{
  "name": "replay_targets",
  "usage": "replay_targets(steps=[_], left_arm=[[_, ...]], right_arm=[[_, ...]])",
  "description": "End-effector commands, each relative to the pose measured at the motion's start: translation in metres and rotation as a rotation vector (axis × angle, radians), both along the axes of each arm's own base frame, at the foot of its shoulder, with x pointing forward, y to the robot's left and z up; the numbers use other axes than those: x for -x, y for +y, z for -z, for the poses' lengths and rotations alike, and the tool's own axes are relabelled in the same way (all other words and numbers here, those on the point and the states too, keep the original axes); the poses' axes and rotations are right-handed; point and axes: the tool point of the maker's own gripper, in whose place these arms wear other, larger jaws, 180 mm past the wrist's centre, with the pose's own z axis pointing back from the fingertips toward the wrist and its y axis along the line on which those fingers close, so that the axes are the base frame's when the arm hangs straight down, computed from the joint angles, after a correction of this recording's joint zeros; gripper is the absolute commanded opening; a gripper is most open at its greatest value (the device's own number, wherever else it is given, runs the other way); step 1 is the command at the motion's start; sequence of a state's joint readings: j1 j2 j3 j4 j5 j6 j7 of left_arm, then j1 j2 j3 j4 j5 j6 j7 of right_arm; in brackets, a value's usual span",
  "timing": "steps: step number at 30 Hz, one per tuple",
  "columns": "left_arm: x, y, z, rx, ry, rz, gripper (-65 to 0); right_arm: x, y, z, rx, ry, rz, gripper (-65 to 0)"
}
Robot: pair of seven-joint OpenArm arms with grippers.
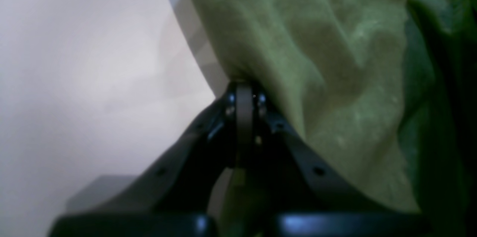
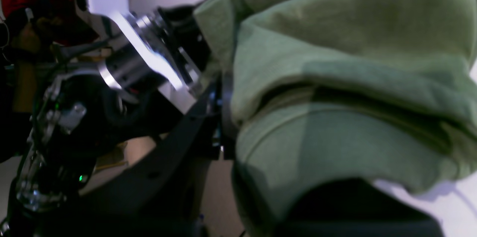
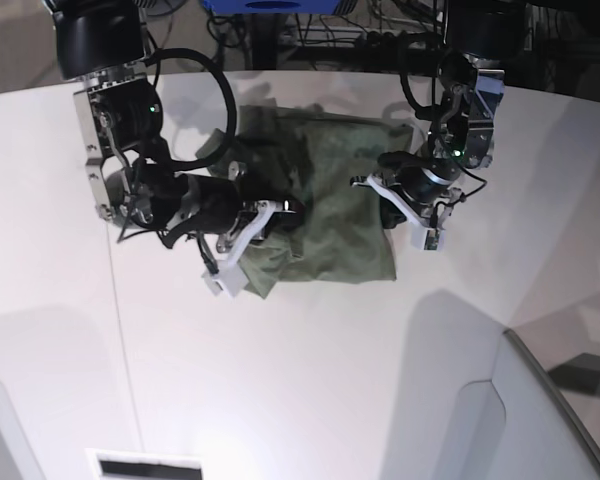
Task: Layout the t-shirt on the table in an organized manner, then fold the t-shirt properly
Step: 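Fold the shirt end held by the right gripper over toward the left gripper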
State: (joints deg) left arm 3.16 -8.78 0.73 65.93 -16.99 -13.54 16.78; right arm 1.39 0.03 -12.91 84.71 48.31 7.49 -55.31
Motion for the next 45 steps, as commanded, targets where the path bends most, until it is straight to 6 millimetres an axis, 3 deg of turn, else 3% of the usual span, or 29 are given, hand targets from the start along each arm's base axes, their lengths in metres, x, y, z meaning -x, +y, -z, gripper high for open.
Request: replay_targets(steps=[1,7,15,23,26,30,38,45], left_arm=[[0.002,0.004,0.001,-0.018,0.014,0.003,-65.0],[0.003,0.004,0.002,-0.018,0.015,0.003,-65.0],[0.003,0.004,0.001,-0.018,0.014,0.003,-65.0],[0.002,0.004,0.0,-0.019,0.009,0.003,-65.0],[-0.002,0.007,-0.009,-0.02,-0.018,-0.001,-65.0],[-0.007,0.024,-0.03,-0.062,-0.073,0.013,-65.0],[-0.006,0.063,-0.035,-0.112,-0.078,-0.049,-65.0],[0.006,0.067,-0.027,-0.117,-0.051,-0.05,-65.0]], right_arm=[[-0.011,0.006,-0.01,-0.026,-0.034,0.0,-64.5],[-0.012,0.024,0.008,-0.017,-0.027,-0.019,-64.5],[-0.003,0.059,0.011,-0.028,-0.016,-0.09,-64.5],[-0.016,0.056,0.021,-0.016,-0.019,-0.048,-64.5],[-0.025,0.054,0.018,-0.021,-0.044,-0.026,-64.5],[-0.027,0.054,0.017,-0.022,-0.05,-0.017,-64.5],[-0.027,0.055,0.017,-0.024,-0.051,-0.019,-64.5],[-0.027,0.056,0.016,-0.027,-0.051,-0.018,-64.2]])
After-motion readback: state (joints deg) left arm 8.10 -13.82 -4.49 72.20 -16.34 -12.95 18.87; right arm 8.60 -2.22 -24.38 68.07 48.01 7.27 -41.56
